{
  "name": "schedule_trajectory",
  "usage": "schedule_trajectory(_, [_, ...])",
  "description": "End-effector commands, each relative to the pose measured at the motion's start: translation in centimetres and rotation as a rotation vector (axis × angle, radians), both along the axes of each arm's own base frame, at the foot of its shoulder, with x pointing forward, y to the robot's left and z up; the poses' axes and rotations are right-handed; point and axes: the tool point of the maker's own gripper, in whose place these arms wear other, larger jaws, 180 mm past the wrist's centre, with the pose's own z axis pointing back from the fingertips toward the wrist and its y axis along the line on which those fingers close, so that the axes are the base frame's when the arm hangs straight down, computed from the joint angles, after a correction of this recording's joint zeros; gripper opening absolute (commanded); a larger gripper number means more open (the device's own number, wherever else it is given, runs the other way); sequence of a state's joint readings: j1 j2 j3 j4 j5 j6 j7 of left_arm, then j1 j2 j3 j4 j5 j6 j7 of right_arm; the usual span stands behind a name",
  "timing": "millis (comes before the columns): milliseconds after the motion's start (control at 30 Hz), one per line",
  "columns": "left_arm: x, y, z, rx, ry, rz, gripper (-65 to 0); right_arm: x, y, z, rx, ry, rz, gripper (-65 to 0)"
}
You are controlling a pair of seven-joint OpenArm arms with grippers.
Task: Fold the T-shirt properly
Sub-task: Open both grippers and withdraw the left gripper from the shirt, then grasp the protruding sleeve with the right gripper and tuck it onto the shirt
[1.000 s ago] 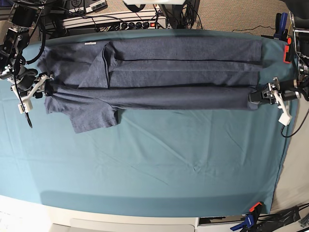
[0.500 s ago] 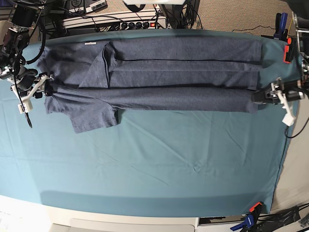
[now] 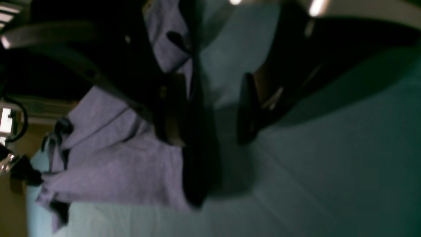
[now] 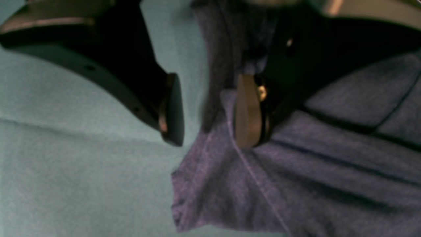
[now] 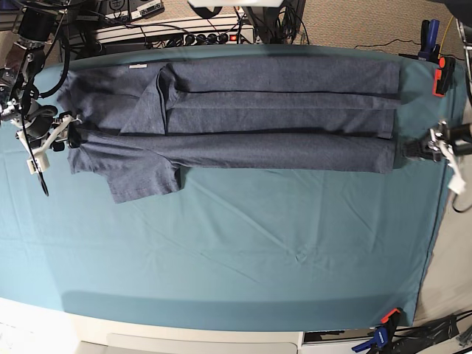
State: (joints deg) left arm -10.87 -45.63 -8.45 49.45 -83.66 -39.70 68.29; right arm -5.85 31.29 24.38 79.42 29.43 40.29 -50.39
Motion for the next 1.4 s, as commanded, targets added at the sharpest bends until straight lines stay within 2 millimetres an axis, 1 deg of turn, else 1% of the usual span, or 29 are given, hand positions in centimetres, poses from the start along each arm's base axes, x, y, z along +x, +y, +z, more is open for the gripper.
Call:
schedule_trajectory(0, [1.5,2.0,2.8,0.027,-0.078,0.026,-37.7,1.2,-1.1,2.2,-0.025,-0.068,-0.004,-38.0])
schedule_trajectory(200, [2.4,6.0,6.5,0.080,-0.165,0.099,-37.7,2.2,-1.1,3.2,-0.021,-0.117,-0.003,-38.0])
schedule_trajectory(367, [2.5,8.1,8.5,0.117,-0.198,0.132,-37.7,2.2,-2.1,3.5,-0.071,-0.110,-0.013,-38.0])
schedule_trajectory(533, [2.5,8.4,8.7,0.122,-0.200,0.135,-37.7,1.8,-3.3,3.1,-0.157,-0.078,-0.013,-38.0])
schedule_trajectory(633, [2.5,8.2,8.6,0.119,-0.201,0.135,-37.7,2.5,-3.6,3.8,-0.170,-0.129,-0.032,-38.0])
schedule_trajectory(700, [2.5,8.2,8.6,0.118,-0.201,0.135,-37.7,3.1,-3.8,4.5,-0.137,-0.166,-0.081,-38.0])
schedule_trajectory(733, [2.5,8.3,8.6,0.119,-0.200,0.135,-37.7,3.5,-3.6,4.9,-0.102,-0.188,-0.102,-38.0])
schedule_trajectory(833, [2.5,8.2,8.6,0.118,-0.201,0.135,-37.7,5.3,-2.0,6.7,0.023,-0.267,-0.108,-37.9])
schedule_trajectory(933, [2.5,8.3,8.6,0.119,-0.201,0.135,-37.7,7.2,-0.8,8.4,0.100,-0.342,-0.109,-37.9])
schedule_trajectory(1033, [2.5,8.2,8.6,0.118,-0.201,0.135,-37.7,8.7,0.6,9.3,0.185,-0.385,-0.131,-37.9])
schedule_trajectory(1133, [2.5,8.2,8.6,0.118,-0.200,0.135,-37.7,9.7,2.2,9.0,0.253,-0.405,-0.157,-37.9])
schedule_trajectory(1233, [2.5,8.3,8.6,0.119,-0.200,0.135,-37.7,10.1,4.3,7.9,0.322,-0.406,-0.173,-37.9])
schedule_trajectory(1267, [2.5,8.2,8.6,0.119,-0.200,0.134,-37.7,10.2,4.6,7.2,0.334,-0.396,-0.202,-37.9])
schedule_trajectory(1367, [2.5,8.3,8.6,0.119,-0.201,0.135,-37.7,10.0,4.5,5.2,0.321,-0.359,-0.315,-37.9])
